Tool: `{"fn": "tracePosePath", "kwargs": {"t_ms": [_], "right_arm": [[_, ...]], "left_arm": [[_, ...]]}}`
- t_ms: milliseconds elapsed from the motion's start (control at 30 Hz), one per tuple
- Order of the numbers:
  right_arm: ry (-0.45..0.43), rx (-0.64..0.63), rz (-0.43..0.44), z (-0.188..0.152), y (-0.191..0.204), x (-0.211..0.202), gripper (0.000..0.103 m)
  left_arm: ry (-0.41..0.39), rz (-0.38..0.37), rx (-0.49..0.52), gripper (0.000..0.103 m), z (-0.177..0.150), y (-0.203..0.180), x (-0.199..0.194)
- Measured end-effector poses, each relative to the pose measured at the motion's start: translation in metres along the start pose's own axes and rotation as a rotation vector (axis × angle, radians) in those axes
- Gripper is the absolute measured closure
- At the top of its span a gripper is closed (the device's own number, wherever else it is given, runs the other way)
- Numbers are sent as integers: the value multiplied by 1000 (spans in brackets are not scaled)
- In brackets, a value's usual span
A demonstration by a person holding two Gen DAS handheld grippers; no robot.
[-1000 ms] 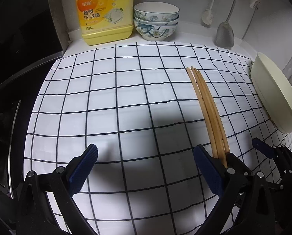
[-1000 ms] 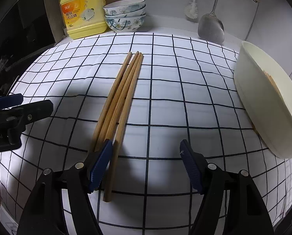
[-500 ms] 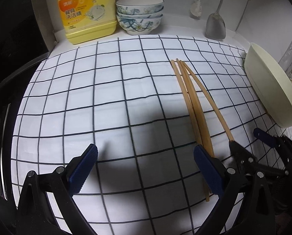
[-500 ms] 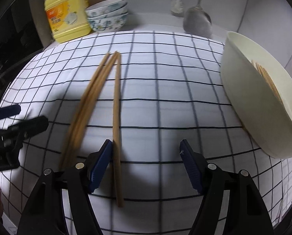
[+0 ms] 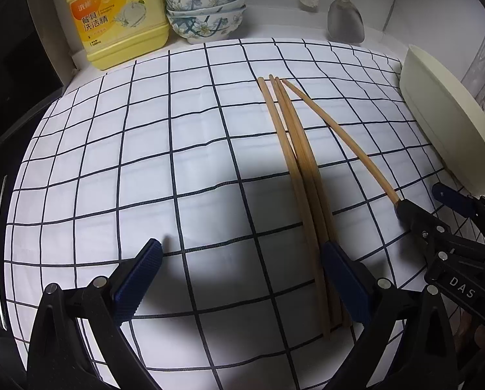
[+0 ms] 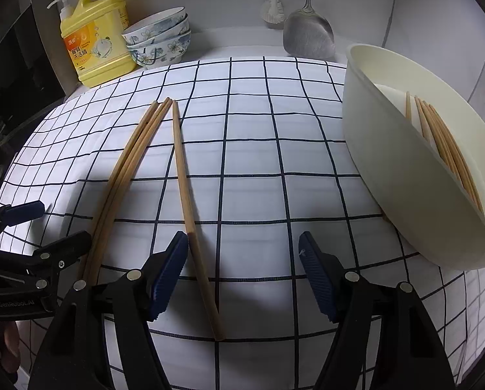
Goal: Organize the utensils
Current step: 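Separate one chopstick from the row with the right tool while the left tool separates another, then close the left tool on one chopstick while the right tool grasps another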
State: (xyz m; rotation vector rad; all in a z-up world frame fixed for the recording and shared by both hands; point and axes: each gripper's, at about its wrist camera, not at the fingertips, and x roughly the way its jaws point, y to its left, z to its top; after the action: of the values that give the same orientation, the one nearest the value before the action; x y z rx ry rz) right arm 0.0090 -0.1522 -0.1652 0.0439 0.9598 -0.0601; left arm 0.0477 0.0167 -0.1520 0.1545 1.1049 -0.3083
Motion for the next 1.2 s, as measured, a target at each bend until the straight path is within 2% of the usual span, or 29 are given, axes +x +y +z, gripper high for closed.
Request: {"fn": "tracePosePath", "kwargs": {"t_ms": [200,333,600,800,933,1033,1100,1133,1200], "right_arm": [[-3,3,13,2,0,1,36],[-5,-6,16,3,1,2,36],[-1,-47,14,11,9,9,36],[7,-117,13,20,22,18,36],[6,-118,34,29,23,24,36],[4,-126,45,31,25,26,37],[-1,-133,52,32,27,27,39],[-2,-138,54,32,28,27,41],[2,-148,57,33,31,26,45]], "left_arm": [[12,-7,-17,5,0,4,4],[11,40,8,5,3,-3,8],[-3,48,-30,5,24,4,18],[-30,34,-1,5,44,3,28],[-51,24,21,8,53,4,33],[-66,18,30,22,56,5,30],[-71,11,39,41,54,3,26],[-70,9,42,45,54,1,25],[-64,0,56,63,52,-4,21]]}}
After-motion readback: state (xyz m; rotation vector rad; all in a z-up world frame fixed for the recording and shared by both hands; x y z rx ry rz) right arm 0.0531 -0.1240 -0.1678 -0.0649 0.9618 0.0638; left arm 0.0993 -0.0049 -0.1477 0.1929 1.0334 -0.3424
